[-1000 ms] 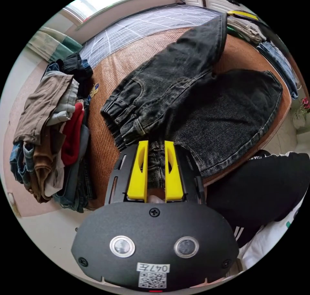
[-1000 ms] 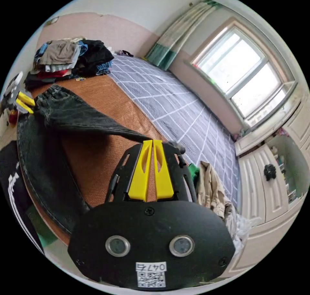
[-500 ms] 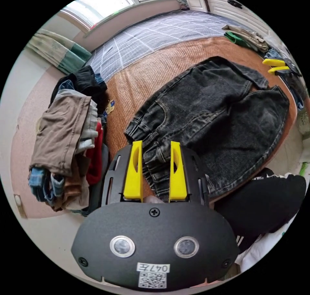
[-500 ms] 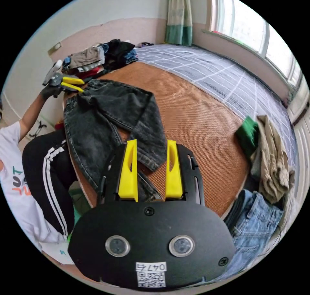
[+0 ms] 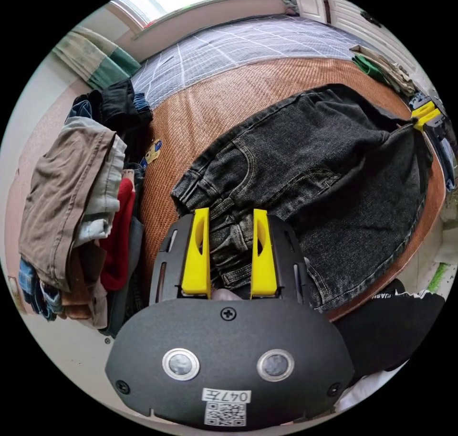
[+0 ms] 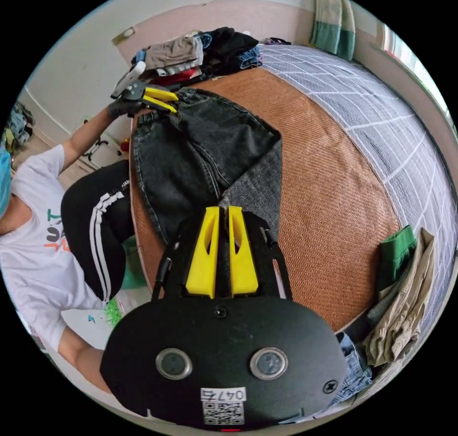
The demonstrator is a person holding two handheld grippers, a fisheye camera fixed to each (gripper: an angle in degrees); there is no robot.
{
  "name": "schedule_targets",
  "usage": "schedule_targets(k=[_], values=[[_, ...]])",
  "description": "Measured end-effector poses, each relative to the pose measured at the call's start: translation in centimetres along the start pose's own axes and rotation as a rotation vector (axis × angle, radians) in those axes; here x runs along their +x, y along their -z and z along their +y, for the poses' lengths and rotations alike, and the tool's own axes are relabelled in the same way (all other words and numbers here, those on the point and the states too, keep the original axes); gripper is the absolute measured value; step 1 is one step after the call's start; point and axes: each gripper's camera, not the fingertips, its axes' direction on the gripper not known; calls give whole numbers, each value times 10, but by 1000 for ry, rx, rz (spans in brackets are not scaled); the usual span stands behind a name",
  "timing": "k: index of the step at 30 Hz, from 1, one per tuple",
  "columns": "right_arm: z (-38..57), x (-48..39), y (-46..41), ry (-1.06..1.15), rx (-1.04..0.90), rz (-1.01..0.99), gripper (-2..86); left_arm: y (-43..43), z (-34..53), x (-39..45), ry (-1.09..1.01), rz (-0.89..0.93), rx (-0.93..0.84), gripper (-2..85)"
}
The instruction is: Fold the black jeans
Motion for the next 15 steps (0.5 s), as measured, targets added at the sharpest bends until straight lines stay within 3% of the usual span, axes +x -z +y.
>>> schedule_targets(k=[2,5,9,12,15], values=[[11,37,12,-127,18,-56,7,4,-1,-9,-12,-23,4,132],[48,98,37,-379,198,-115,7,14,-2,-26,-55,-62,15,133],[114,137,51,-851,579,75,49,36,-5,-69,-20,-27,52,133],[126,119,43,-893,593,248,116,82,23,-89,49,-86,142,134],[115,89,23,-731,467,326,97,137,67,-79,6,-171,186,131]])
